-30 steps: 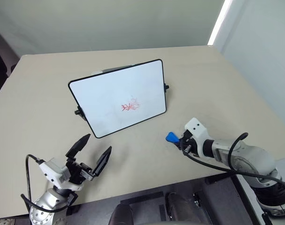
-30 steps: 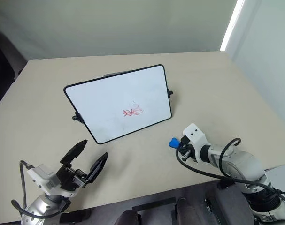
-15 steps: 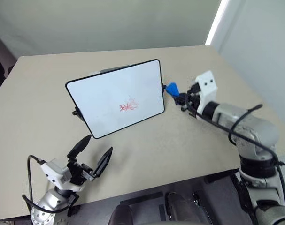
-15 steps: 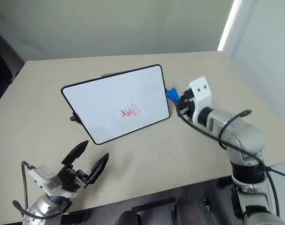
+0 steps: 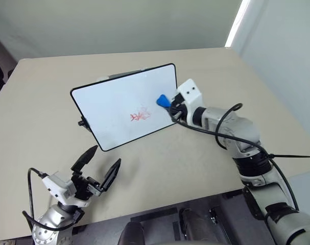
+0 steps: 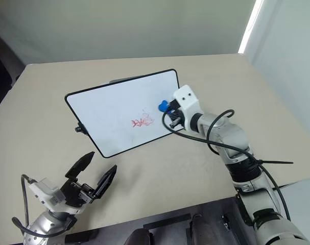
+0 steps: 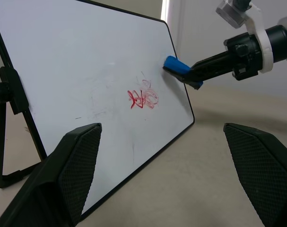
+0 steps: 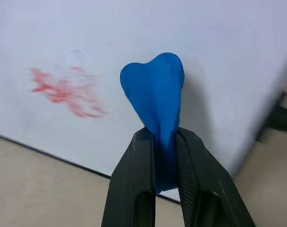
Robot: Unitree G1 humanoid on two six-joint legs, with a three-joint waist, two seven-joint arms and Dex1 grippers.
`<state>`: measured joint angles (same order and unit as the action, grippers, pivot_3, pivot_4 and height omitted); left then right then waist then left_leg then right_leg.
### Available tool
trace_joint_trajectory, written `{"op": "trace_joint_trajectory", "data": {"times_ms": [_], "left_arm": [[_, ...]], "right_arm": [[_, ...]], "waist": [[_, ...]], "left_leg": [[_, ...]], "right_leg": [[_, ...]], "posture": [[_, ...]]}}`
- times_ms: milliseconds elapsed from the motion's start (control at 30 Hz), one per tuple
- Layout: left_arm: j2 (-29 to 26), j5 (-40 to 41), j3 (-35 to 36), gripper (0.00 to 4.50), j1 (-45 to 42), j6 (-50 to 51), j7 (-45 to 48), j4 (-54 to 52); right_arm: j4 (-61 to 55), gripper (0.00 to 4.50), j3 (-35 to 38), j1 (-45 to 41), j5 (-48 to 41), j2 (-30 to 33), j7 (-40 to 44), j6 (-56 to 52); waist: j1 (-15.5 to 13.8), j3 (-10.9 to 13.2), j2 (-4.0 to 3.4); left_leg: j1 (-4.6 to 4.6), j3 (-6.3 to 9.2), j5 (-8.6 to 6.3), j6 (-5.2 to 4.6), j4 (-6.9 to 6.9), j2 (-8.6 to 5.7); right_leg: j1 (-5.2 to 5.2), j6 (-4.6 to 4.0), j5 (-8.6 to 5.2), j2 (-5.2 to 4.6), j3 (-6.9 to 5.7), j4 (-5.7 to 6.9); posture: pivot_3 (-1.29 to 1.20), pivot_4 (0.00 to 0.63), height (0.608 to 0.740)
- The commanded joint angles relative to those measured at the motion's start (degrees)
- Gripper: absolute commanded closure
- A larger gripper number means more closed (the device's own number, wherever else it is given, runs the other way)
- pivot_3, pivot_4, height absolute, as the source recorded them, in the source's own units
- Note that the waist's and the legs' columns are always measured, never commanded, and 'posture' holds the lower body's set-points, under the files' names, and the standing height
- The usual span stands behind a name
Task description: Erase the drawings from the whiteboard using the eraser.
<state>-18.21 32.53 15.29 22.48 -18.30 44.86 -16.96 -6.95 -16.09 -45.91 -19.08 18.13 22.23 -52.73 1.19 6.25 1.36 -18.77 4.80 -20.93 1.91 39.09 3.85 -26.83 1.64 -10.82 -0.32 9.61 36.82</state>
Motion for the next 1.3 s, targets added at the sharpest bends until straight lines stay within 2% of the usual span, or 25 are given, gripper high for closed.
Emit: {"op": "trace_joint_trajectory", "data": {"times_ms": [33,367,733,967,1200,1300], "left_arm": [[-0.3,0.9,1.3,0.00,-0.1,-0.3,0.0,-0.4],[-0.6,1.5,2.7,0.00,-0.3,-0.4,0.4,0.3],[-0.8,1.8,3.2,0.00,-0.2,-0.4,0.6,1.0],[-0.6,1.6,2.6,0.00,-0.2,-0.2,0.5,0.9],[-0.5,1.7,2.6,0.00,-0.2,-0.3,0.5,1.0],[-0.5,1.9,2.8,0.00,-0.1,-0.3,0.6,1.1]], "right_arm": [[0.2,4.18,-1.9,-2.4,1.8,-1.6,2.1,2.3],[3.9,4.18,-6.5,-2.4,5.4,-5.2,5.3,3.1],[3.7,4.18,-9.0,1.2,8.2,-4.1,5.7,-2.5],[6.3,4.18,-1.9,-4.1,8.9,-6.8,2.8,1.6],[8.7,4.18,1.1,-7.6,10.7,-7.8,0.0,2.8],[8.7,4.18,-0.3,-6.4,11.0,-7.6,1.0,1.6]], "waist": [[0.0,0.0,0.00],[0.0,0.0,0.00],[0.0,0.0,0.01],[0.1,0.0,-0.01],[0.2,0.0,-0.01],[0.2,0.0,-0.01]], "left_leg": [[-0.01,0.00,0.00,0.01,0.00,0.00],[-0.05,0.10,0.03,0.22,0.03,0.00],[-0.09,0.11,0.09,0.48,0.09,0.00],[-0.11,0.15,0.04,0.39,0.08,0.00],[-0.15,0.16,0.10,0.49,0.08,0.00],[-0.15,0.16,0.14,0.56,0.08,0.00]], "right_leg": [[0.00,0.00,0.00,0.00,0.00,0.00],[-0.02,0.00,0.00,0.00,-0.01,0.00],[-0.01,-0.05,0.03,-0.01,-0.01,0.01],[-0.07,-0.16,0.13,-0.01,-0.01,0.02],[-0.13,-0.46,0.32,0.00,-0.02,0.03],[-0.13,-0.47,0.33,-0.01,-0.02,0.04]], "posture": [[0.00,0.150,0.740],[0.00,0.150,0.740],[0.00,0.150,0.740],[0.00,0.150,0.740],[0.00,0.150,0.740],[0.00,0.150,0.740]]}}
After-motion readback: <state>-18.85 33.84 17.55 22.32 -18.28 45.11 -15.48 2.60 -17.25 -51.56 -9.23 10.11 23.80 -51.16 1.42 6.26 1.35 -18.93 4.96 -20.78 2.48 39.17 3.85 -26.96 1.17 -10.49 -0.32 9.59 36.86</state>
